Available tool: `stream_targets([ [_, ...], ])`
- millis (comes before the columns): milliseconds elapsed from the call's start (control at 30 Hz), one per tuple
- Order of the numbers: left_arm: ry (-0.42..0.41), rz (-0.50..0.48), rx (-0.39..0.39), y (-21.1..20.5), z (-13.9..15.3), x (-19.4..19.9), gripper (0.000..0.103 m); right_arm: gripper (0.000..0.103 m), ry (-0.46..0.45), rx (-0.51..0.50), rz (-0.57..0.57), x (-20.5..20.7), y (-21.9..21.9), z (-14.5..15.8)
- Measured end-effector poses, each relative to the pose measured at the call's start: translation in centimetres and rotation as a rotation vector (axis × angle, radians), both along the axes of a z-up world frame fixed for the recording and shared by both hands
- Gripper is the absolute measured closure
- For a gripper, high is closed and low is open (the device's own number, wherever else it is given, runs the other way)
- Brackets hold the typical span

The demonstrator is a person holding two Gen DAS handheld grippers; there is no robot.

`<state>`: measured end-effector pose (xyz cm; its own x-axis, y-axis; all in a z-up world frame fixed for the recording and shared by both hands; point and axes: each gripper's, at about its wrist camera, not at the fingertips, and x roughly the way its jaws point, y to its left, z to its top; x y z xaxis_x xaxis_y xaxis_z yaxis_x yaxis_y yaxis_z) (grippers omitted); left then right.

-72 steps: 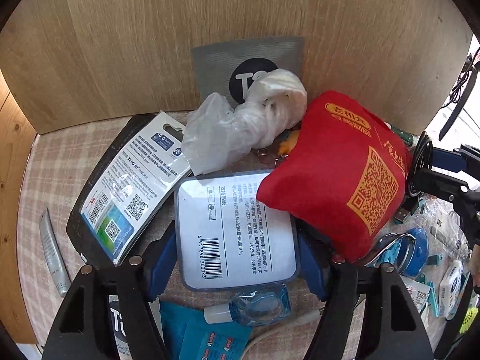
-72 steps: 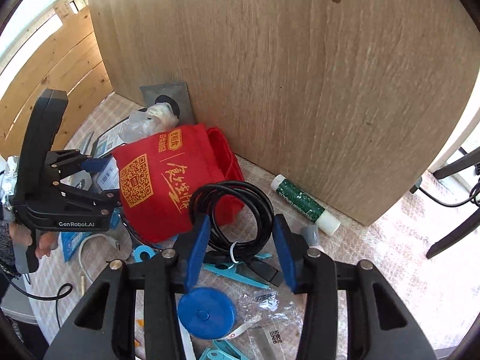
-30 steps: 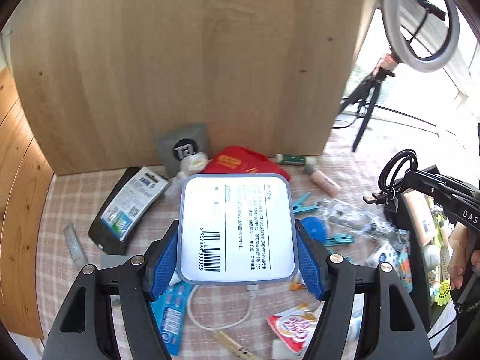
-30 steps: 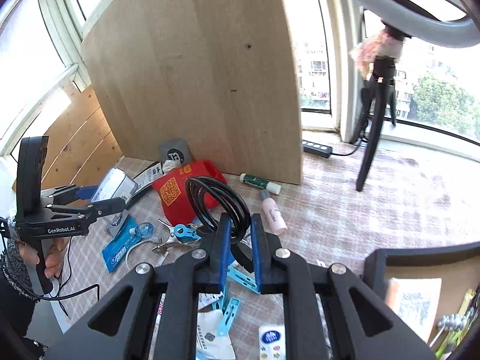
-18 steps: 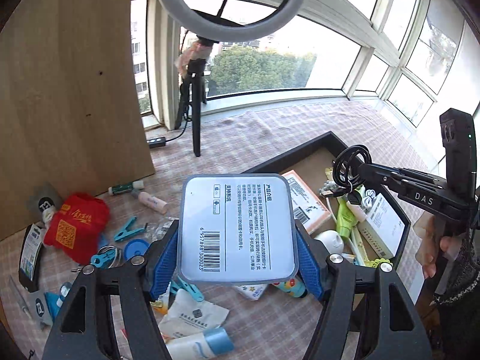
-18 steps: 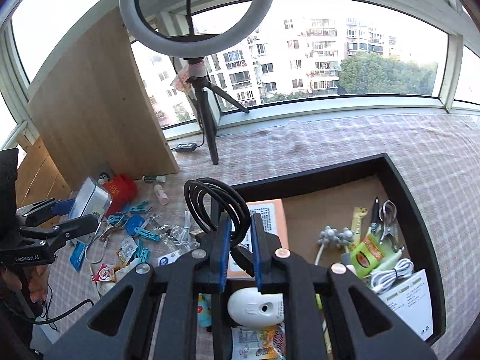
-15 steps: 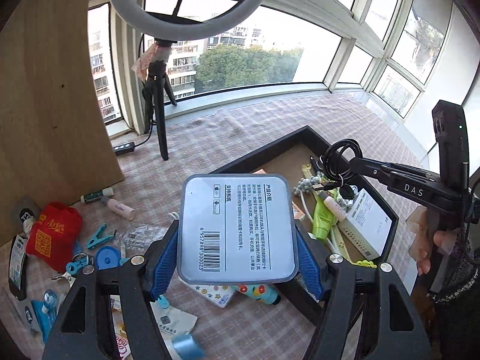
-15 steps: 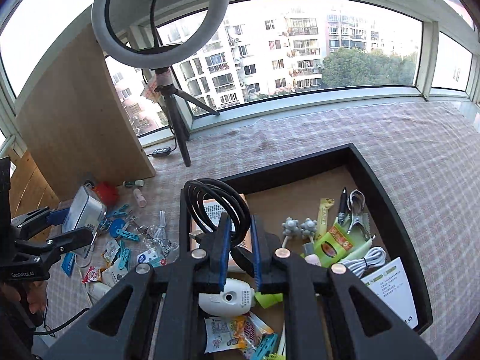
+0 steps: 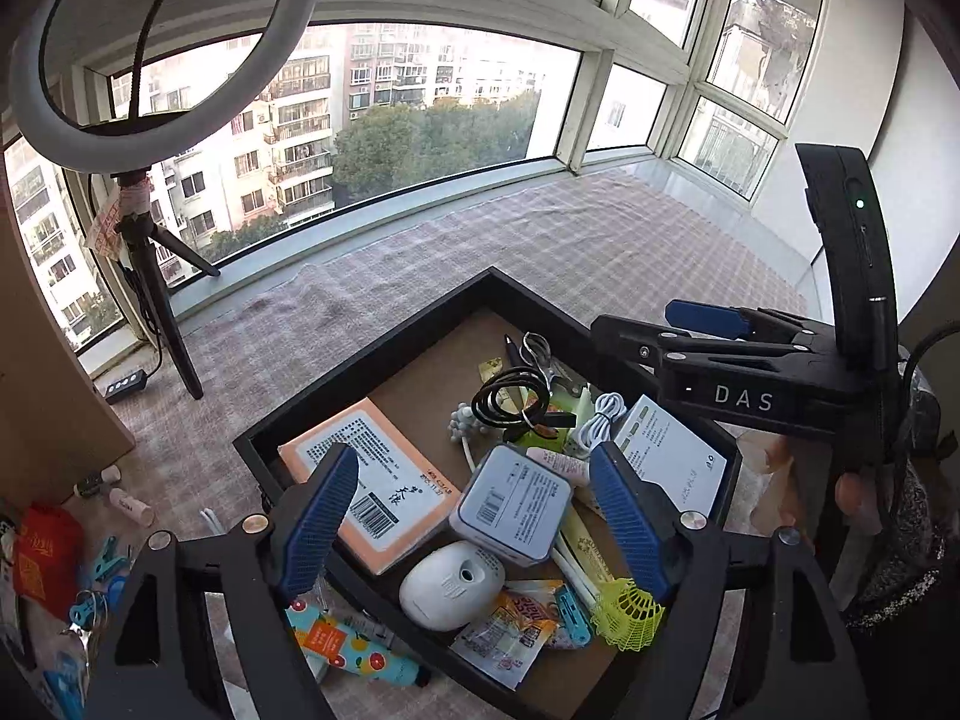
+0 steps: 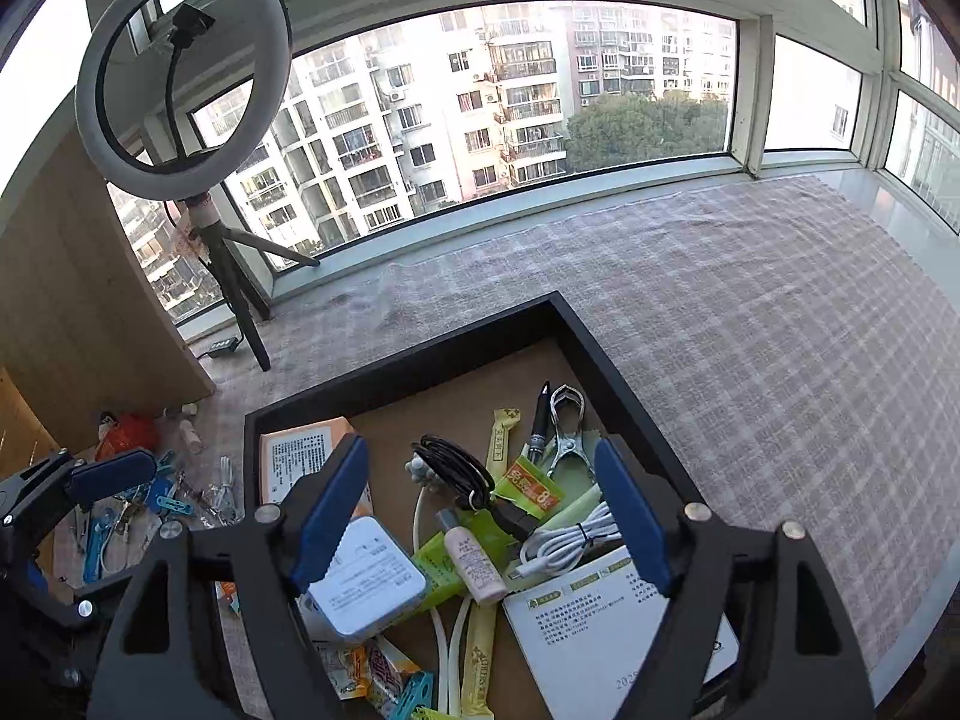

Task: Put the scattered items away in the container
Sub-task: 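Withdraw both tools from the tray back over the table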

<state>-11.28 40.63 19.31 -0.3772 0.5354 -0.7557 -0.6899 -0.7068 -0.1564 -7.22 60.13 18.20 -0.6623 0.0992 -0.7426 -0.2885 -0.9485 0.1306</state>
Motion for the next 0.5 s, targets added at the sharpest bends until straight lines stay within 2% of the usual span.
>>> stream_targets([
  [167, -0.009, 0.041, -0.017, -1.9, -0.4, -0.6, 0.026, 0.026, 0.014, 0.074, 0.014, -0.4, -2.1, 0.5],
  [500, -0.003, 0.177, -0.051, -10.5, -1.0, -2.3, 0.027, 0.026, 0.005, 0.092, 0.160, -2.7, -8.0, 0.3],
])
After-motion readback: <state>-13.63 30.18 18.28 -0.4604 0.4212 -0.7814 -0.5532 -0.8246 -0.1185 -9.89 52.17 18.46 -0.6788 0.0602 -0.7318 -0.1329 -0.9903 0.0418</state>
